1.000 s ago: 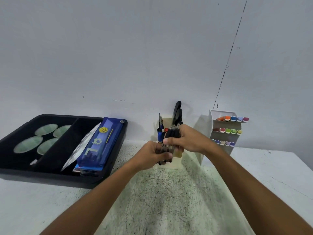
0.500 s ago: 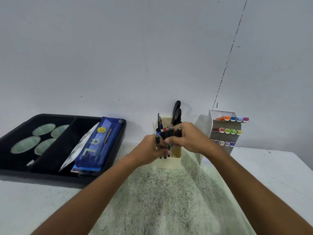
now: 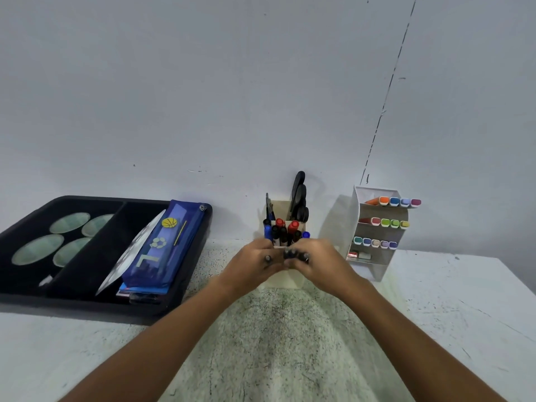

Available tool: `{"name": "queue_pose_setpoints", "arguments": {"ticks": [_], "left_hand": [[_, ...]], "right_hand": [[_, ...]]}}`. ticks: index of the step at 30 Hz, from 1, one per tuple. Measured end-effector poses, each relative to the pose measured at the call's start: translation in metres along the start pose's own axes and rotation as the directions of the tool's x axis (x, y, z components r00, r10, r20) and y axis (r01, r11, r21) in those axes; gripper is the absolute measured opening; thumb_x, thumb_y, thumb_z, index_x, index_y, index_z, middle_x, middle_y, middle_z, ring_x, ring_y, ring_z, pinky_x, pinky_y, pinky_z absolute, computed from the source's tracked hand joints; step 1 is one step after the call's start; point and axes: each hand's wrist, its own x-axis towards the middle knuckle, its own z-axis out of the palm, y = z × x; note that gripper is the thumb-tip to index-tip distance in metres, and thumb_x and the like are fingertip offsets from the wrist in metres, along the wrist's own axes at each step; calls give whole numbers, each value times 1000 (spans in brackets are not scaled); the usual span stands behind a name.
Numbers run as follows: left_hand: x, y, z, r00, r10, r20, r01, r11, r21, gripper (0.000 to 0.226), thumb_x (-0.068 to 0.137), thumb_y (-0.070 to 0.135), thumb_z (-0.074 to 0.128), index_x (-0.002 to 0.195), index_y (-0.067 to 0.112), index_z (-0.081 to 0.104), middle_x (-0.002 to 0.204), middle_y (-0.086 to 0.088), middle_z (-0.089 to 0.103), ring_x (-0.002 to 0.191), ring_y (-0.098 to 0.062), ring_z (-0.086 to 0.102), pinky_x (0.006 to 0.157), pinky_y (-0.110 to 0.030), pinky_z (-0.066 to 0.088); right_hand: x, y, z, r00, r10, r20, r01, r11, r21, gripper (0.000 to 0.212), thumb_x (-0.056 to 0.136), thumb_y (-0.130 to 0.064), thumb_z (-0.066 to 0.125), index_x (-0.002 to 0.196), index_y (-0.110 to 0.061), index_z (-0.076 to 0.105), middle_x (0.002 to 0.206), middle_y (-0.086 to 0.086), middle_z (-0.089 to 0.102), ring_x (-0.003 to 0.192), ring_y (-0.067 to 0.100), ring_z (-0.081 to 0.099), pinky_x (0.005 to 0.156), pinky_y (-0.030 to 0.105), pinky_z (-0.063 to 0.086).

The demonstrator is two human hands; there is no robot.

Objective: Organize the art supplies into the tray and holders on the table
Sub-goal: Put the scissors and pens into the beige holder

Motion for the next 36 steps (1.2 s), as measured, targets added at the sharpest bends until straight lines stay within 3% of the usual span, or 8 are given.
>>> {"name": "queue_pose_setpoints", "arguments": {"ticks": [7,11,15,18,23,29,33,36], "left_hand": [[1,-4,5,998,-50,34,49,998,45,32,77,25,80,104,8,74,87,-7,69,73,-22,63,65,-34,55],[-6,-8,8,994,-111,-11,111,994,-11,43,73,24,84,109,5,70,96,-4,68,80,-13,61,75,-12,48],[-15,-9,9,982,-173,-76,165,981,-106,31,74,15,84,101,6,72,85,0,67,70,1,53,67,-3,40],[-19,-8,13,974,-199,-109,185,974,-128,19,75,11,83,91,5,75,84,-1,69,71,-6,59,65,-4,40],[-28,-7,19,943,-288,-165,254,947,-197,33,75,12,82,106,9,73,96,4,67,83,-7,60,64,-10,44],[-25,-6,18,943,-277,-185,245,953,-181,26,74,7,82,100,8,76,89,-1,73,75,-2,60,61,-10,47],[-25,-8,12,954,-243,-177,211,960,-182,24,75,9,81,99,10,77,86,2,72,73,3,58,61,-14,50],[-24,-9,8,964,-206,-170,180,971,-159,23,76,12,82,98,11,77,86,4,72,74,7,56,63,-13,50]], "right_hand": [[5,9,13,992,95,81,-99,994,36,19,83,-20,73,102,-19,75,96,1,72,89,17,63,81,32,51],[3,13,16,992,103,73,-111,987,115,36,77,-16,80,112,-21,72,97,-9,68,81,1,59,71,5,42],[-6,19,22,992,129,4,-127,976,175,28,81,-14,76,109,-14,73,94,-6,68,81,5,59,73,14,45],[-12,20,27,987,143,-71,-122,963,241,20,84,-8,72,103,-14,74,91,-4,69,81,7,61,73,15,48],[-17,21,35,976,138,-165,-88,956,279,26,83,-10,73,108,-17,71,94,-13,63,80,-4,57,71,13,46],[-16,18,41,969,145,-201,-95,966,240,24,88,-16,70,112,-16,72,103,-4,71,89,6,62,81,26,54],[-16,14,45,969,100,-226,-45,971,237,28,86,-13,69,114,-19,71,105,-9,69,89,-7,57,79,10,47],[-13,11,48,965,97,-245,-28,962,272,25,86,-13,71,111,-17,73,101,-5,71,88,4,63,79,23,53]]}}
